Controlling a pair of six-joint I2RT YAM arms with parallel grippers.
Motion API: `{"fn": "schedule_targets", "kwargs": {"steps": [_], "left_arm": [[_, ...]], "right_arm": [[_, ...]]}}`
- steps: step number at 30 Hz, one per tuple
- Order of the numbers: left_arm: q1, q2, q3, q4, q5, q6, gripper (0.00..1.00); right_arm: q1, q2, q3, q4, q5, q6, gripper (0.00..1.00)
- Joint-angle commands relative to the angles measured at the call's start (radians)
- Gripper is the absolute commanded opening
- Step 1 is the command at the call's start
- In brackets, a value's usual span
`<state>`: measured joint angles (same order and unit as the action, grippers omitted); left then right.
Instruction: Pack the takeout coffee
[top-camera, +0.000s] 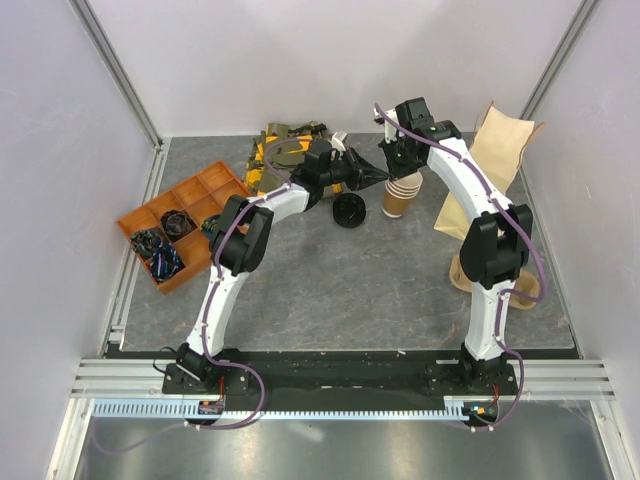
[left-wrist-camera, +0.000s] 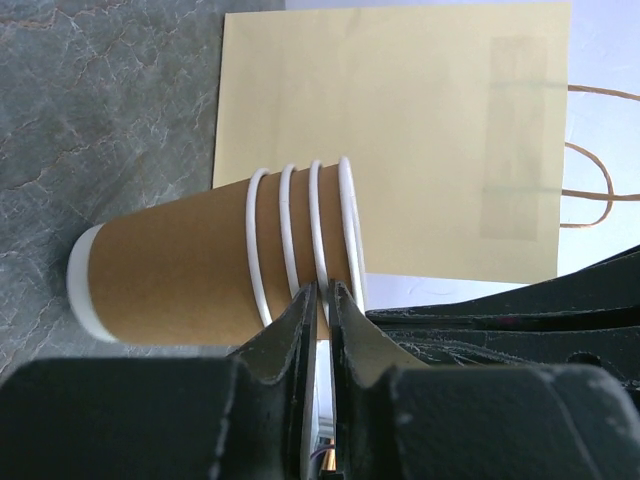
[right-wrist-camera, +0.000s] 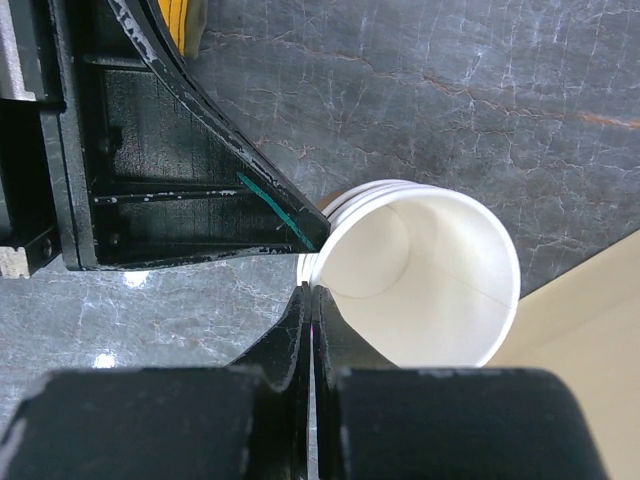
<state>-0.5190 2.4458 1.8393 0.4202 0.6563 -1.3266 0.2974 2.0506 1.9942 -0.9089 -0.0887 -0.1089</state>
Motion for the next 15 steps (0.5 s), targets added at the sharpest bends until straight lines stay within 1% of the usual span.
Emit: {"fn": "schedule_targets", "kwargs": {"steps": [1, 10, 15], "left_arm": [[-0.012, 0.024, 0.031, -0.014, -0.018, 0.032, 0.15], [-0.013, 0.022, 0.04, -0.092, -0.037, 0.079, 0.09], [-0.013, 0.025, 0.04, -0.101, -0.038, 0.086, 0.07]], "right_arm": [[0.014, -0.033, 0.037, 0.011, -0.026, 0.006, 0.0], [0.014, -0.036, 0.06, 0.01, -0.023, 0.002, 0.0], [0.017, -0.043, 0.063, 0.011, -0.011, -0.006, 0.0]]}}
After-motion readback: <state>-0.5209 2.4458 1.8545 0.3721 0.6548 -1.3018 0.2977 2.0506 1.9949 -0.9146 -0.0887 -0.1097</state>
